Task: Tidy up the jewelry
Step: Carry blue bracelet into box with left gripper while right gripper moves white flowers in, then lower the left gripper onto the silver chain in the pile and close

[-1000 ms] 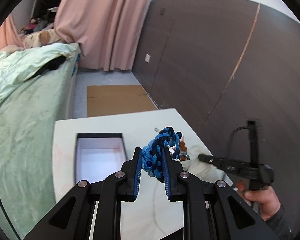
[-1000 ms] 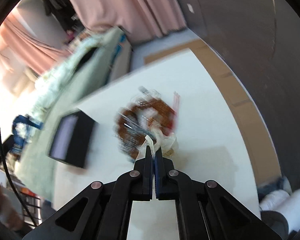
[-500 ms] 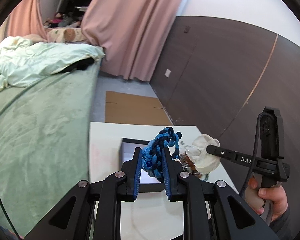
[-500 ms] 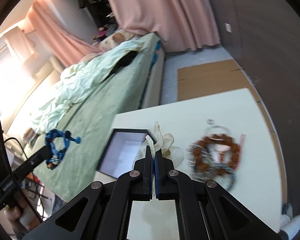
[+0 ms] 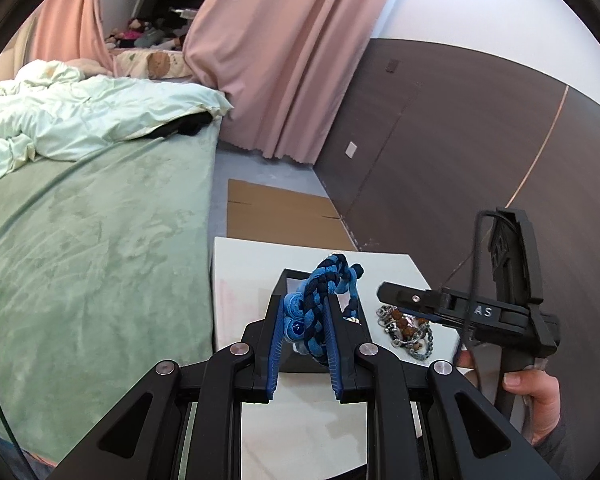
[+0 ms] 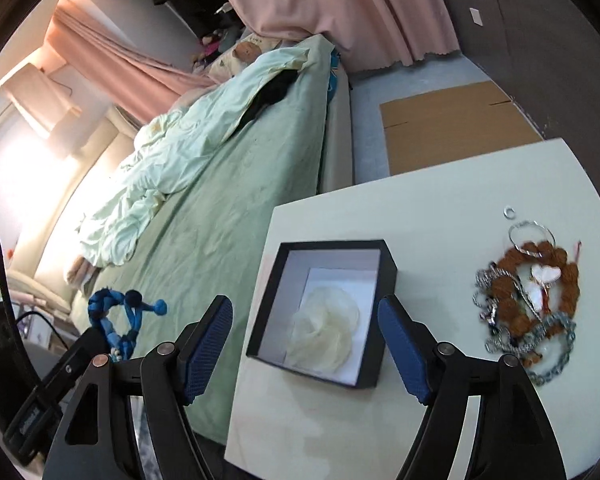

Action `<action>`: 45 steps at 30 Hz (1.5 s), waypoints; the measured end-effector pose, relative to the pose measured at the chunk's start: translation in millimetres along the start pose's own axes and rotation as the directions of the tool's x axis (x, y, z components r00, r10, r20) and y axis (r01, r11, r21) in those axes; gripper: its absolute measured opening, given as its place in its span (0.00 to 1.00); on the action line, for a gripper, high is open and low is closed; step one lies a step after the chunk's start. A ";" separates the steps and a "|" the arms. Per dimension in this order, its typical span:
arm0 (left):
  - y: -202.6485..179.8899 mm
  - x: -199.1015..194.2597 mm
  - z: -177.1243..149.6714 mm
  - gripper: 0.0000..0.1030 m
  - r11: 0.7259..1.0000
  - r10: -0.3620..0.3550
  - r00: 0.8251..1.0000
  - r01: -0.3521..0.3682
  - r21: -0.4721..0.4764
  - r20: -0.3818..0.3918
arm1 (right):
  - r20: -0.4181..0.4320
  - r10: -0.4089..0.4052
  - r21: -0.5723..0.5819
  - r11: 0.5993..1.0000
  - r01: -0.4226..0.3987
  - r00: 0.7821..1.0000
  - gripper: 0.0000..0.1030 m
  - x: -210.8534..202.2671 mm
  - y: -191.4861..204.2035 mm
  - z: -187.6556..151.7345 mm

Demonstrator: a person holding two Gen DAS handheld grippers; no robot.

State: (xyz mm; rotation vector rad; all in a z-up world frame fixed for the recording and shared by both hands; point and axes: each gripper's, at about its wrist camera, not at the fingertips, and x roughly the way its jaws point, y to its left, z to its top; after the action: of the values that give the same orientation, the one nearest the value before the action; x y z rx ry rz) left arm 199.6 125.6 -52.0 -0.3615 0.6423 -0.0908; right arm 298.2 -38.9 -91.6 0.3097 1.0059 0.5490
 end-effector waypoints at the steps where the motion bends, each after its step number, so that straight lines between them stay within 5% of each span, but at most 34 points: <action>1: -2.6 1.5 -0.7 0.20 1.000 -0.005 1.000 0.005 0.007 -0.005 | 0.008 -0.007 0.005 1.000 0.007 1.000 0.73 -5.0 -2.9 -3.8; 17: -39.8 70.4 -3.5 0.21 0.996 -0.014 0.994 0.023 0.087 -0.108 | 0.113 -0.103 0.122 0.989 0.089 0.988 0.74 -91.4 -82.4 -38.2; 20: -40.7 86.4 -0.5 0.36 0.992 0.074 0.988 -0.060 0.107 -0.134 | 0.117 -0.129 0.149 0.983 0.111 0.985 0.74 -100.9 -99.5 -42.6; 22: -35.2 94.2 1.9 0.74 0.995 0.075 0.984 -0.063 0.075 -0.164 | 0.120 -0.143 0.169 0.978 0.122 0.982 0.74 -106.3 -109.9 -46.8; 24: -31.6 91.5 2.5 0.84 0.997 0.067 0.987 -0.061 0.046 -0.144 | 0.123 -0.150 0.192 0.974 0.124 0.981 0.74 -111.5 -123.2 -51.4; 39: -90.0 118.0 -12.3 0.84 0.992 -0.019 0.980 0.043 0.115 -0.199 | 0.171 -0.175 0.283 0.951 0.122 0.970 0.74 -143.4 -174.5 -63.7; 45: -126.8 139.8 -22.3 0.64 0.979 -0.052 0.967 0.098 0.177 -0.248 | 0.188 -0.173 0.304 0.946 0.110 0.967 0.74 -151.8 -190.5 -68.6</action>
State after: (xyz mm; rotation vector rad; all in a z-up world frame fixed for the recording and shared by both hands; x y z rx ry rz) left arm 301.5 -26.6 -102.8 -0.1924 0.8543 -0.2705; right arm 231.1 -282.1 -111.4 0.5421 0.8917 0.2282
